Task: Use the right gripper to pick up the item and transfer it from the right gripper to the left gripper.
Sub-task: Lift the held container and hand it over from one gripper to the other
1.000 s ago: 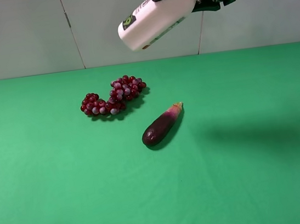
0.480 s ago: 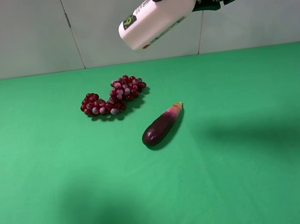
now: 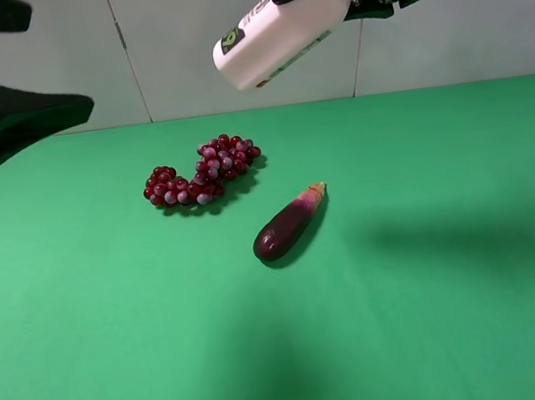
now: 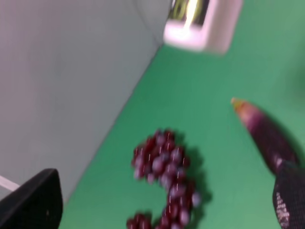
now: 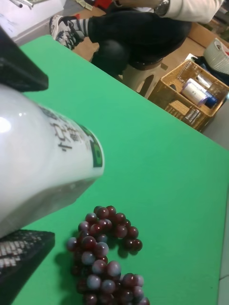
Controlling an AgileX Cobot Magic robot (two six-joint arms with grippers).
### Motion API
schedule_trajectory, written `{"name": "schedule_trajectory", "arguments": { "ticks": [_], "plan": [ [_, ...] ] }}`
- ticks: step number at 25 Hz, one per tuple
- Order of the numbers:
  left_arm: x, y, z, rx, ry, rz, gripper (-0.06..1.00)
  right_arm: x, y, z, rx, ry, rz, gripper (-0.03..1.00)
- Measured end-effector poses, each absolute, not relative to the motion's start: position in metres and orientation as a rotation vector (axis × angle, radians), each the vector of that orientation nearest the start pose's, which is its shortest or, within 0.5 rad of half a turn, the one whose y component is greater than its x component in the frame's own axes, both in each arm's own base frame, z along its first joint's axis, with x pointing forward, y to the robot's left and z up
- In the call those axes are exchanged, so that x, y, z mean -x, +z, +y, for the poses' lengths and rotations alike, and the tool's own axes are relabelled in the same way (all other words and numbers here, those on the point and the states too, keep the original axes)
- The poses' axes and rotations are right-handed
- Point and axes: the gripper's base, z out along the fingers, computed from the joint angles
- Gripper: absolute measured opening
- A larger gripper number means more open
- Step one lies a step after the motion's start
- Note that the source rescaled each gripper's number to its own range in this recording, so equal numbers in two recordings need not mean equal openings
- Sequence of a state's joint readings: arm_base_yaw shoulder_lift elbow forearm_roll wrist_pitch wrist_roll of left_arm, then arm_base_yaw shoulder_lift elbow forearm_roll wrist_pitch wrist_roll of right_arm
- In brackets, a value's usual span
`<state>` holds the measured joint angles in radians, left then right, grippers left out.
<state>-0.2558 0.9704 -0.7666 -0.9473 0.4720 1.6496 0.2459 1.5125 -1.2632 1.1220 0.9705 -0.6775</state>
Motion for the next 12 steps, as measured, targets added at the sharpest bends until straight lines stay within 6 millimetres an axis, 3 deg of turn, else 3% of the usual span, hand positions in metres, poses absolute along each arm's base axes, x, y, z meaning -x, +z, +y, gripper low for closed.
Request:
{"name": "schedule_trajectory", "arguments": {
  "ticks": [7, 12],
  "plan": [
    [-0.195, 0.347, -0.102, -1.268, -0.168, 1.421, 0.73, -0.292, 0.348, 0.143, 0.513, 1.183, 2.213, 0.01],
    [-0.211, 0.337, -0.113, -1.26, -0.283, 1.41, 0.73, -0.292, 0.348, 0.143, 0.526, 1.183, 2.212, 0.01]
  ]
}}
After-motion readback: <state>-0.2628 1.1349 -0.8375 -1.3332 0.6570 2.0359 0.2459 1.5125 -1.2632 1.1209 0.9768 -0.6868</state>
